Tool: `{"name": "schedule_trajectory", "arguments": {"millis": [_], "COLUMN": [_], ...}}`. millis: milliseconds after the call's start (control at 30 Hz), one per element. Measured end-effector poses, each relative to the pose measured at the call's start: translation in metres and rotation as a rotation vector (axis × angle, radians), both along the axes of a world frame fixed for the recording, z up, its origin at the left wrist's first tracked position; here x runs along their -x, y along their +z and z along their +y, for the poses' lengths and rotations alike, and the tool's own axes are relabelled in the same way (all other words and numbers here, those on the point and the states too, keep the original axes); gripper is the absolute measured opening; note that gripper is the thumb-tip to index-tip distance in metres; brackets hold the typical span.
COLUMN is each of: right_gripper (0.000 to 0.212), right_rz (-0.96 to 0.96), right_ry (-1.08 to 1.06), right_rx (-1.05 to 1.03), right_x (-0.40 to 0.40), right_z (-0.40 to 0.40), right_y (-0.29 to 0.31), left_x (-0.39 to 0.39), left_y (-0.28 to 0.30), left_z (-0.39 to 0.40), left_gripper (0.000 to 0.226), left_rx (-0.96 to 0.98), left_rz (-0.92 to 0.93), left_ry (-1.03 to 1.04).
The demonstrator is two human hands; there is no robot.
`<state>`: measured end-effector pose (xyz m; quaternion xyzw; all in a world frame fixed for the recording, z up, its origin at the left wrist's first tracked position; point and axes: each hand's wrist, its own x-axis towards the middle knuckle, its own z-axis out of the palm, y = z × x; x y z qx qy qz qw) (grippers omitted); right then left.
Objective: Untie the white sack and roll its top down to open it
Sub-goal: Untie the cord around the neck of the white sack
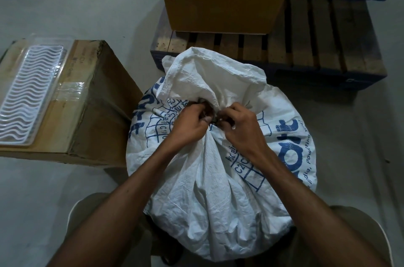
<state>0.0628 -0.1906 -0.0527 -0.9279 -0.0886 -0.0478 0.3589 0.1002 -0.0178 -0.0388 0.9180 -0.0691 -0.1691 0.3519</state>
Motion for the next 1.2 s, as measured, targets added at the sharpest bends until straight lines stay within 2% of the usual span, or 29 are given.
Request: {"name": "schedule_trajectory", "arguments": {"millis": [167, 267, 333, 433, 500, 667, 800, 933, 1033, 1100, 1200], "right_gripper": [0.022, 0.023, 0.024, 0.023, 0.02, 0.02, 0.021, 0.027, 0.031, 0.029, 0.022], "right_rz": [-0.016, -0.024, -0.016, -0.007, -0.004, -0.001, -0.016, -0.031, -0.028, -0.019, -0.023], "right_ry": [0.018, 0.028, 0.03, 0.031, 0.032, 0.014, -0.017, -0.026, -0.038, -0.034, -0.01], "right_rx": [-0.026, -0.055, -0.064, -0.038, -0.024, -0.024, -0.081, -0.102, -0.097, -0.11, -0.074], "right_x": [-0.002, -0.002, -0.002, -0.001, -0.001, 0.002, 0.002, 0.005, 0.008, 0.01, 0.016], "right_z": [0.001, 0.0, 0.0, 0.001, 0.0, -0.001, -0.002, 0.001, 0.004, 0.004, 0.007], "right_y": [-0.001, -0.001, -0.001, -0.003, -0.004, -0.004, 0.001, 0.003, 0.003, 0.004, 0.006], "left_x": [0.001, 0.004, 0.003, -0.001, 0.0, 0.004, 0.005, 0.008, 0.012, 0.016, 0.024], "left_y": [-0.001, 0.004, 0.002, -0.006, -0.006, 0.002, 0.009, 0.016, 0.021, 0.023, 0.023], "left_z": [-0.003, -0.003, 0.0, 0.007, 0.011, 0.012, 0.019, 0.028, 0.035, 0.036, 0.032], "left_gripper": [0.016, 0.018, 0.017, 0.019, 0.024, 0.027, 0.024, 0.008, 0.005, 0.004, 0.01], "left_rx": [0.246, 0.358, 0.267, -0.042, -0.117, -0.058, 0.123, 0.262, 0.419, 0.381, 0.234], "left_rz": [0.147, 0.255, 0.178, -0.112, -0.183, -0.252, -0.065, 0.125, 0.228, 0.169, -0.024], "left_ry": [0.155, 0.231, 0.142, -0.105, -0.191, -0.225, -0.127, -0.002, 0.061, 0.065, 0.061]}}
